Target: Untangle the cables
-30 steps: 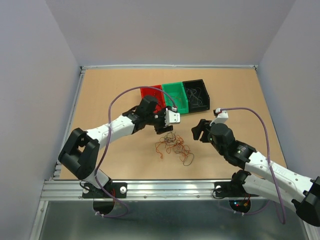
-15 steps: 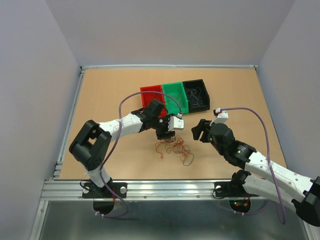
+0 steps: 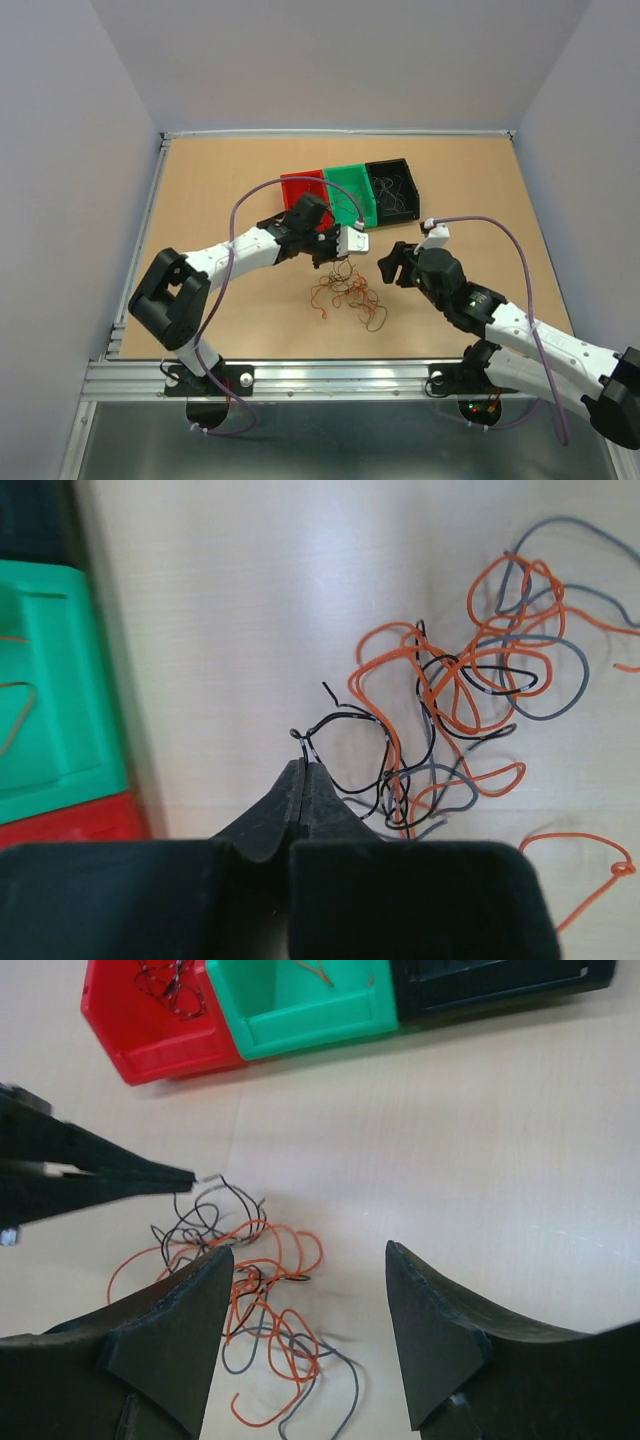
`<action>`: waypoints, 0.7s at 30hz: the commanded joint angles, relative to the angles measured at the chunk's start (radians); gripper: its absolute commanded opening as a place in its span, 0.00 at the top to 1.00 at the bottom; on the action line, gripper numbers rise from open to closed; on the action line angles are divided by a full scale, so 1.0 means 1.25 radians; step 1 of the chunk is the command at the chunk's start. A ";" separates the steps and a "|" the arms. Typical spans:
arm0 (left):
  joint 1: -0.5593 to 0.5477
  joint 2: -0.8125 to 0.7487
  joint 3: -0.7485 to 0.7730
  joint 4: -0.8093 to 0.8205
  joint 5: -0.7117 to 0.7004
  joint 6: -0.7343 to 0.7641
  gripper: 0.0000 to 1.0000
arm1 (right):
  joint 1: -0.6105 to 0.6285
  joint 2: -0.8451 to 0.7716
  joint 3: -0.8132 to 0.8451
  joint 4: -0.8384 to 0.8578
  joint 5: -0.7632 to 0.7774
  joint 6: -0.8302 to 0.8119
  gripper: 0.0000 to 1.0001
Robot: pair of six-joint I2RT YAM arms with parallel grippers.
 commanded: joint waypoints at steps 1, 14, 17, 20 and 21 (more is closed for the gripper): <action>0.007 -0.147 -0.005 0.067 0.002 -0.067 1.00 | 0.006 0.016 -0.046 0.132 -0.097 -0.052 0.33; 0.006 -0.299 0.185 0.041 -0.059 -0.256 1.00 | 0.004 0.197 -0.097 0.491 -0.307 -0.131 0.28; 0.006 -0.287 0.315 -0.021 -0.050 -0.303 1.00 | 0.006 0.285 -0.094 0.539 -0.297 -0.120 0.29; 0.006 -0.264 0.450 -0.075 -0.035 -0.360 1.00 | 0.006 0.344 -0.093 0.569 -0.264 -0.113 0.42; 0.006 -0.257 0.478 -0.084 -0.036 -0.375 1.00 | 0.006 0.351 -0.095 0.574 -0.258 -0.109 0.48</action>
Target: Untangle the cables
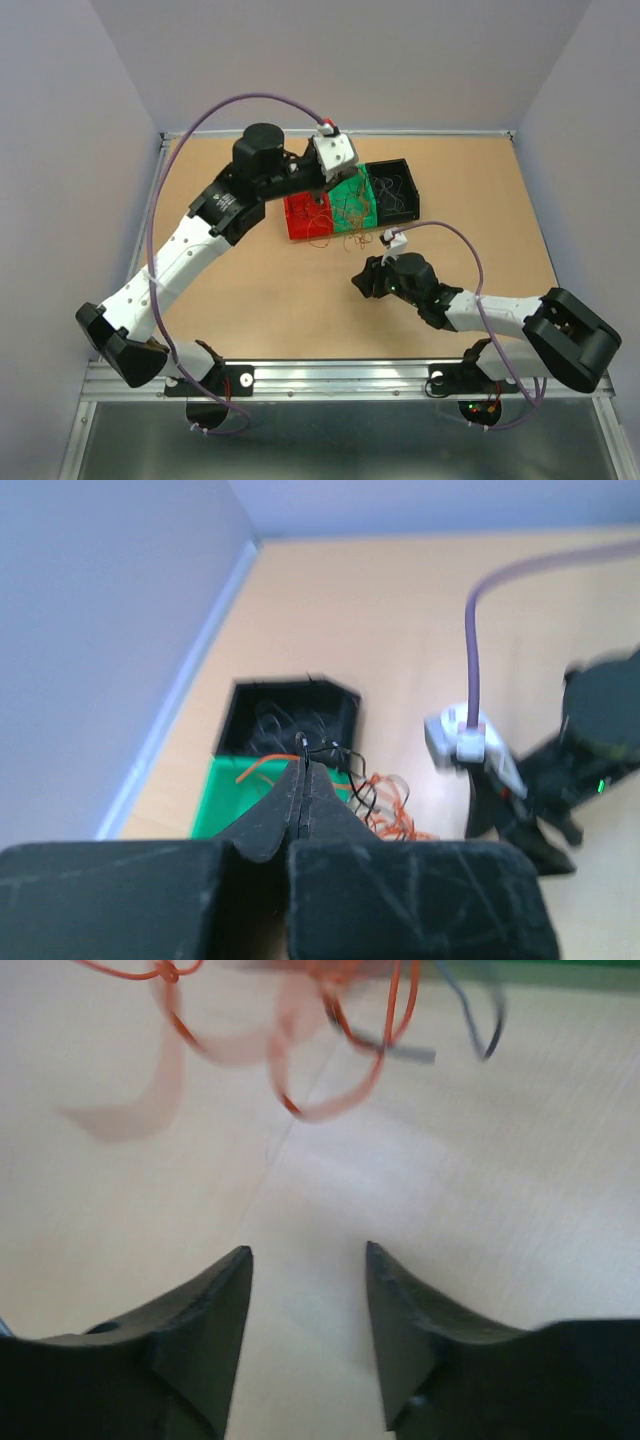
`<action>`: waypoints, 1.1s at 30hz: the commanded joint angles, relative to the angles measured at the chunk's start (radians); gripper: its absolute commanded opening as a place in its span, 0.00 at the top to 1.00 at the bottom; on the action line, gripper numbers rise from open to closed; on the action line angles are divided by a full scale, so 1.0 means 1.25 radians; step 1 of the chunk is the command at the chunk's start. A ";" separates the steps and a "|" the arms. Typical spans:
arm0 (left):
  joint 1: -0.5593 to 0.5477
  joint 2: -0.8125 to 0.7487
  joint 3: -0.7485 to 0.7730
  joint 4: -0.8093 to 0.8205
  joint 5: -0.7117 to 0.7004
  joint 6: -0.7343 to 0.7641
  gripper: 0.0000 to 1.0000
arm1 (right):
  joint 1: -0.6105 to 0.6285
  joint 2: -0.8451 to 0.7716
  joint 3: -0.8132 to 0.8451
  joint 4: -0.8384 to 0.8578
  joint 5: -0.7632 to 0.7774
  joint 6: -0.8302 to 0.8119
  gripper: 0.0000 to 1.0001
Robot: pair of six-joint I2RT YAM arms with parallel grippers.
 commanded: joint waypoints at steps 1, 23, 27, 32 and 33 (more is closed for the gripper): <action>0.000 -0.007 0.185 -0.048 0.013 -0.110 1.00 | 0.006 0.037 0.011 0.115 0.029 0.003 0.55; -0.001 -0.033 0.318 -0.126 0.158 -0.179 1.00 | 0.006 -0.565 -0.077 0.042 -0.005 -0.070 0.12; -0.008 -0.054 0.251 -0.104 0.192 -0.161 1.00 | 0.004 -0.472 0.001 0.022 -0.037 -0.106 0.10; -0.016 -0.060 0.247 -0.096 0.218 -0.161 1.00 | 0.006 -0.335 0.061 0.074 -0.084 -0.152 0.09; -0.017 -0.061 0.251 -0.096 0.226 -0.163 1.00 | 0.006 -0.314 0.065 0.103 -0.092 -0.160 0.09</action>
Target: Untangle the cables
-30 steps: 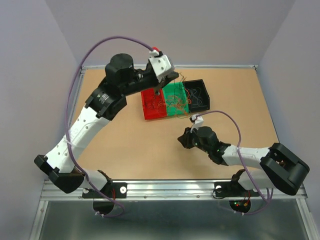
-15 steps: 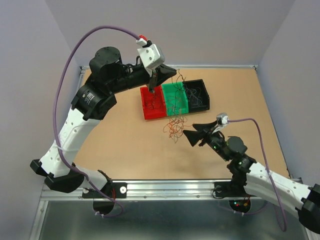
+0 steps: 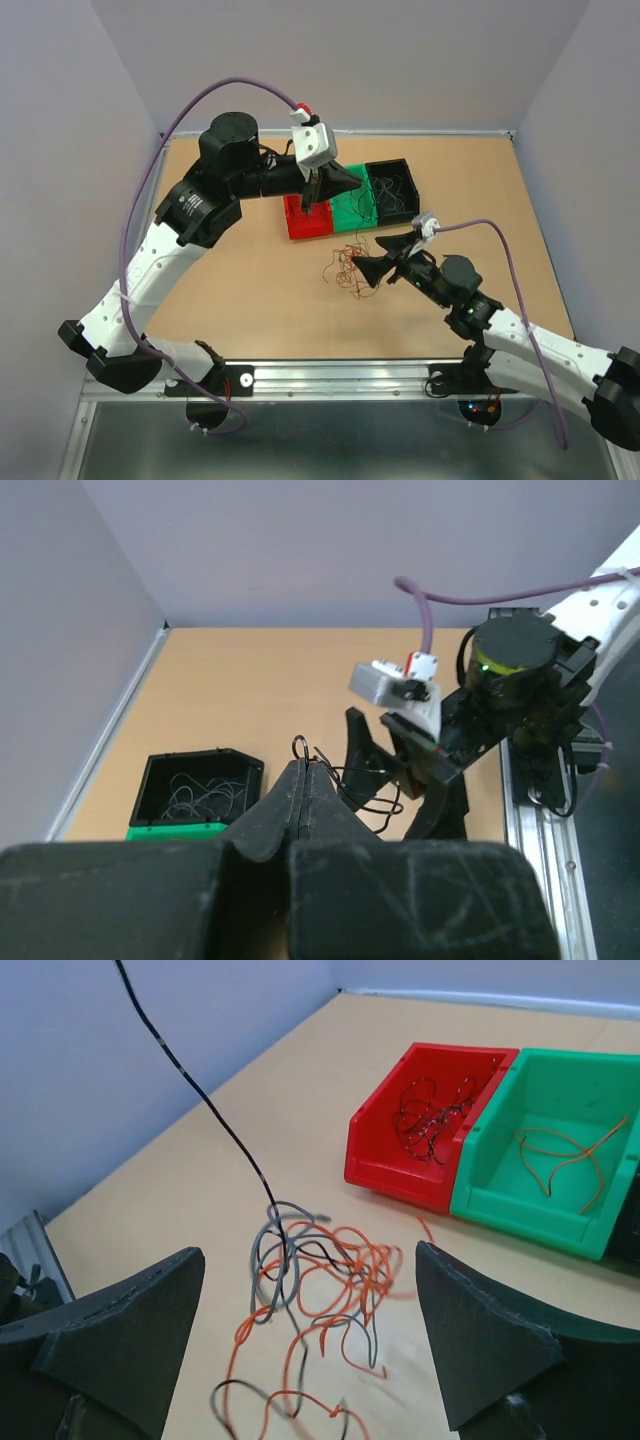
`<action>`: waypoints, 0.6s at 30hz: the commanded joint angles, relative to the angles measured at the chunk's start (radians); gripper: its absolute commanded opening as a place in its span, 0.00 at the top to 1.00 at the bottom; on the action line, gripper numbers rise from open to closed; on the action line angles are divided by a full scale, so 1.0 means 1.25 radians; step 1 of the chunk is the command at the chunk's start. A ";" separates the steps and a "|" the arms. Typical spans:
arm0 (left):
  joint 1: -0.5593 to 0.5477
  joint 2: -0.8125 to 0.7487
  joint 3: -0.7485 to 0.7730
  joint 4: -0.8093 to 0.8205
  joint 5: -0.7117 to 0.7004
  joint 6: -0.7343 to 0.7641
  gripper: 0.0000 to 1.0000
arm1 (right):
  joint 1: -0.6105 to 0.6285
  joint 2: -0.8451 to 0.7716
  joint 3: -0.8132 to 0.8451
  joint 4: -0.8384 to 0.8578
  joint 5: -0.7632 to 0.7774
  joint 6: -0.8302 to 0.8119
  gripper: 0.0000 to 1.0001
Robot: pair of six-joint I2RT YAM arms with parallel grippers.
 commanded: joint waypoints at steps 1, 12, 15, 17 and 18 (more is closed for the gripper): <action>-0.009 -0.030 0.025 0.054 0.060 0.001 1.00 | 0.004 0.103 0.079 0.087 -0.057 -0.061 0.09; -0.010 -0.016 0.144 0.061 -0.071 -0.011 1.00 | 0.011 0.326 -0.015 0.289 -0.109 0.000 0.49; -0.010 0.005 0.236 0.065 -0.256 -0.019 1.00 | 0.013 0.328 -0.099 0.352 -0.098 0.046 0.53; -0.010 0.019 0.282 0.080 -0.369 -0.042 1.00 | 0.019 0.329 -0.133 0.367 -0.078 0.076 0.53; -0.010 0.019 0.288 0.103 -0.478 -0.047 1.00 | 0.019 0.325 -0.166 0.367 -0.057 0.090 0.53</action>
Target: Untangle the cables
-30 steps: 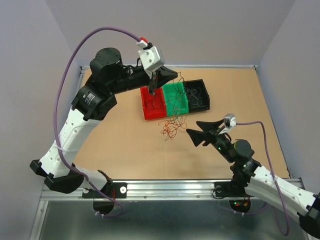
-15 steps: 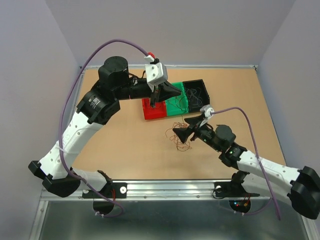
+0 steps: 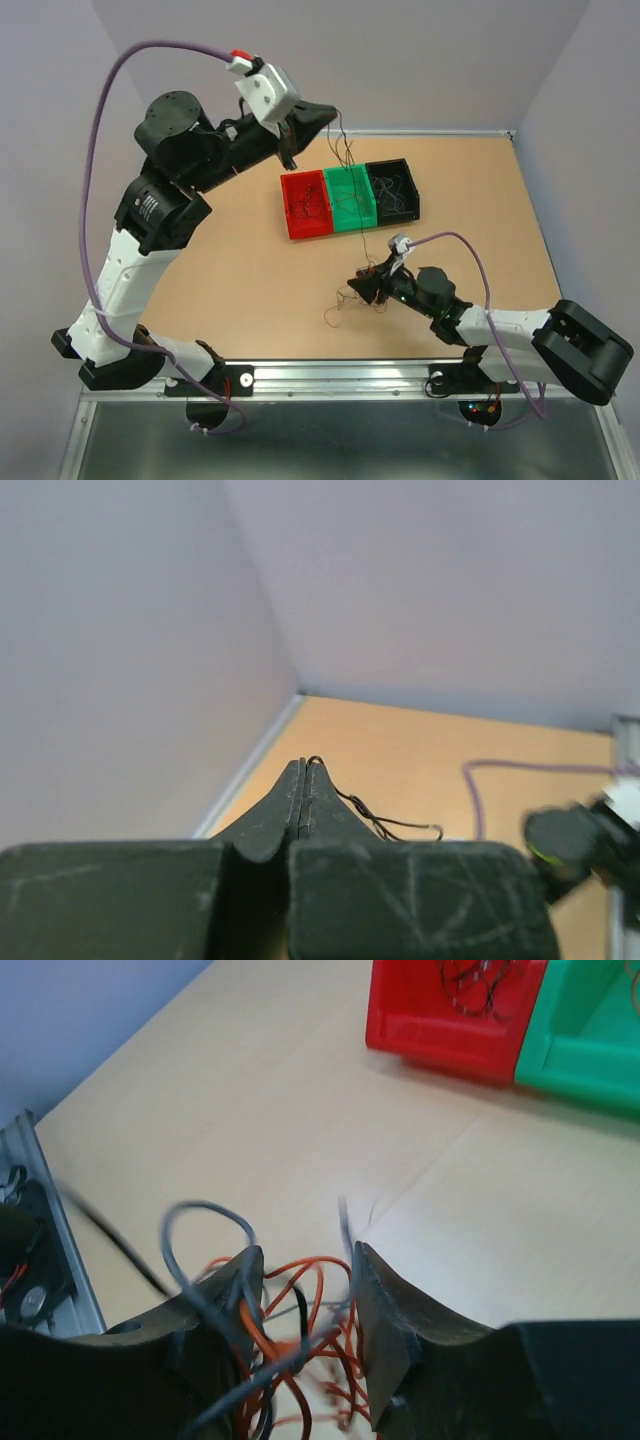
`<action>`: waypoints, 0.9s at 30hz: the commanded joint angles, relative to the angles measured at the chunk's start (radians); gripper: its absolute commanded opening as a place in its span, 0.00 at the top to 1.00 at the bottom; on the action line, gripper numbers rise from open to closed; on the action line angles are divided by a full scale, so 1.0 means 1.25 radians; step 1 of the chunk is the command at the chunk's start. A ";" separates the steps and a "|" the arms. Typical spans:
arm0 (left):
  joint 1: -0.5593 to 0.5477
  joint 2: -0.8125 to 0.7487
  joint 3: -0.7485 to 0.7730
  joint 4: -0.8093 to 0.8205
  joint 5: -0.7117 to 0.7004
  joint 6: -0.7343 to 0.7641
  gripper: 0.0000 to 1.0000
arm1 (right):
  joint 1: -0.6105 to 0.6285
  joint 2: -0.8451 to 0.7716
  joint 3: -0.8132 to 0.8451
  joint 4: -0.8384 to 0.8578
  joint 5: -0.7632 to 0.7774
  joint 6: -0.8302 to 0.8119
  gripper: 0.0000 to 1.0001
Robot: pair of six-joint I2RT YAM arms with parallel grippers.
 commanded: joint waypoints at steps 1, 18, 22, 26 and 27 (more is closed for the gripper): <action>-0.002 -0.003 0.083 0.113 -0.343 -0.037 1.00 | 0.011 -0.014 -0.094 0.100 0.056 0.076 0.55; 0.008 -0.025 -0.037 0.399 -0.826 0.062 1.00 | 0.009 -0.285 -0.138 -0.304 0.404 0.290 0.99; 0.014 -0.021 -0.040 0.447 -0.910 0.122 1.00 | 0.009 -0.355 -0.142 -0.365 0.436 0.313 0.99; 0.053 -0.012 -0.018 0.485 -1.006 0.163 1.00 | 0.011 -0.421 -0.136 -0.479 0.552 0.398 1.00; 0.068 -0.013 -0.010 0.481 -1.018 0.154 1.00 | 0.009 -0.439 -0.138 -0.519 0.580 0.420 0.99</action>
